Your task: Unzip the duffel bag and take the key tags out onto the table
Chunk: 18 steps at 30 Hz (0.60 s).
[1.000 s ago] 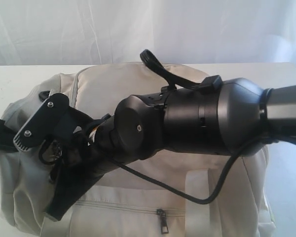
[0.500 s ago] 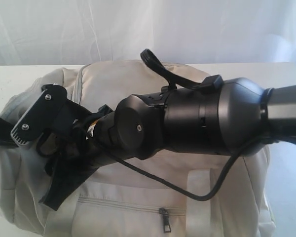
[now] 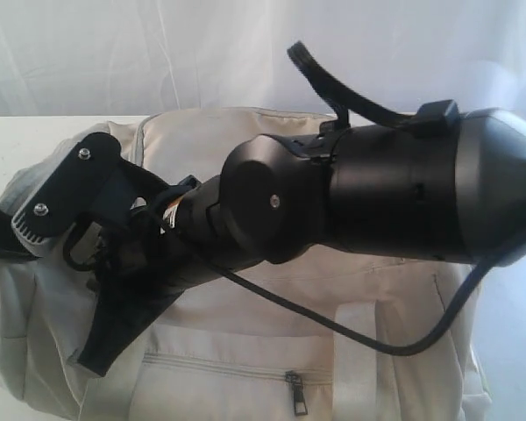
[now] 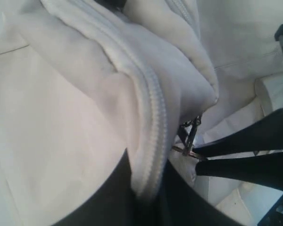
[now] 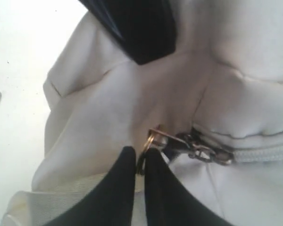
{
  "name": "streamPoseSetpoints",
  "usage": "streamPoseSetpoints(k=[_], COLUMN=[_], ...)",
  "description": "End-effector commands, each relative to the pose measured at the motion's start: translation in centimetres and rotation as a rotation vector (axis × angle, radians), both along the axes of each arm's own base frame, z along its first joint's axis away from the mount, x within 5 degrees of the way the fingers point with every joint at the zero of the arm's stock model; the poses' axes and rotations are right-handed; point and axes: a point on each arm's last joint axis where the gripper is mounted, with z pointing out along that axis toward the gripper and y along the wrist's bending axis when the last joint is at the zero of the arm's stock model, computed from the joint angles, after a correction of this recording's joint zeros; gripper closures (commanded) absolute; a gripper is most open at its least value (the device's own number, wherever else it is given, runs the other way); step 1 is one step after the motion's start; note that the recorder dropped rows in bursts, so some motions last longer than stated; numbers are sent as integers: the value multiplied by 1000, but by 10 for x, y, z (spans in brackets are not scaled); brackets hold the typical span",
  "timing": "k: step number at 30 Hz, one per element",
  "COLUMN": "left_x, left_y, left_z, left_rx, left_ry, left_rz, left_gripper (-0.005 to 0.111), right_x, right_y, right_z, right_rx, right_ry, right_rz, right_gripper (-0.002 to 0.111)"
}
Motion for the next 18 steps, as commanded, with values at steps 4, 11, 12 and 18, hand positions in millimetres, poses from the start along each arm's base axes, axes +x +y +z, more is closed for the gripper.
streamPoseSetpoints(k=[4,11,12,18], left_x=[-3,-3,-3,-3], left_y=[-5,-4,-4,-4], left_z=[11,11,11,11], left_rx=[-66,-64,-64,-59], left_ry=[-41,-40,-40,-39], left_rz=[-7,-8,-8,-8], left_gripper=[107,107,107,107], right_x=[-3,-3,-4,-14], right_y=[-1,-3,-4,-12], right_z=[11,15,16,19], right_rx=[23,37,36,-24], right_ry=[-6,3,9,82], right_rz=[2,-17,-14,9], right_gripper=[108,108,108,108])
